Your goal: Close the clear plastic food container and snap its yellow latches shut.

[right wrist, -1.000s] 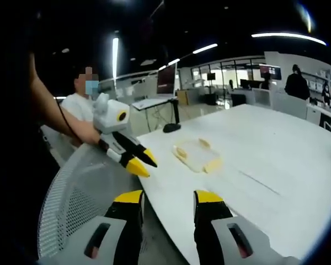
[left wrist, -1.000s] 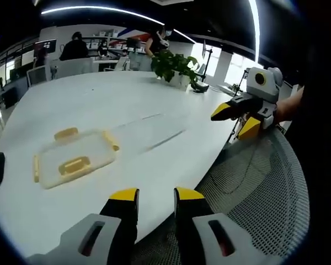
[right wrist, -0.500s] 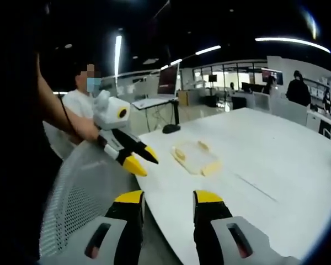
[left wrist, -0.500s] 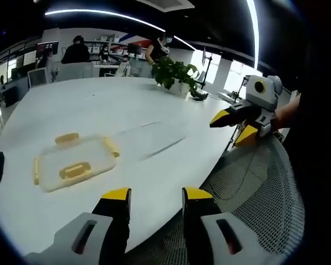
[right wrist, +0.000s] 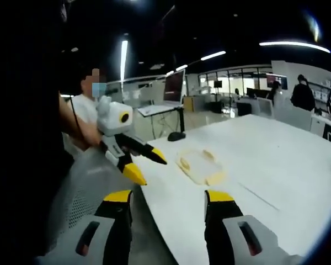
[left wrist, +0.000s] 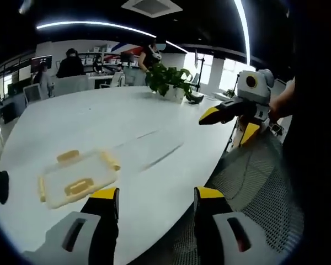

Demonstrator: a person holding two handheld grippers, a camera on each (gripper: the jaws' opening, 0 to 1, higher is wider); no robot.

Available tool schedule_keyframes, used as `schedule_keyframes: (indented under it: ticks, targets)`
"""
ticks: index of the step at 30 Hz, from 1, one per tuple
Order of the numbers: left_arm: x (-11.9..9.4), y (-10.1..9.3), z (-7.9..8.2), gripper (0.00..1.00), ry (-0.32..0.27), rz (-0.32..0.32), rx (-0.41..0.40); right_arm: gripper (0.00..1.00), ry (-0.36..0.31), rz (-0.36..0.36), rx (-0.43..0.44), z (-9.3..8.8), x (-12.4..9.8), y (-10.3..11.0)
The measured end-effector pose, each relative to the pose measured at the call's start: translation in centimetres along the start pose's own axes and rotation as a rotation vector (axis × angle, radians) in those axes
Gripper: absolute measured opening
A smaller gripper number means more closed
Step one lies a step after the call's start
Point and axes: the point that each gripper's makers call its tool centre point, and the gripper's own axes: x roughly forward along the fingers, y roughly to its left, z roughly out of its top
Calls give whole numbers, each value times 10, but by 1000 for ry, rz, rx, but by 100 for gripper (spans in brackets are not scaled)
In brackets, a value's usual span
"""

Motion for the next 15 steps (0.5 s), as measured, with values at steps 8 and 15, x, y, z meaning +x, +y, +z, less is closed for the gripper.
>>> schedule_keyframes:
  ticks: [8, 15]
  targets:
    - [-9, 4, 20, 53, -71, -1, -18, 57, -87, -57, 73, 25, 7, -9]
    - [-15, 11, 35, 51, -107, -8, -68, 59, -84, -55, 63, 32, 18, -11]
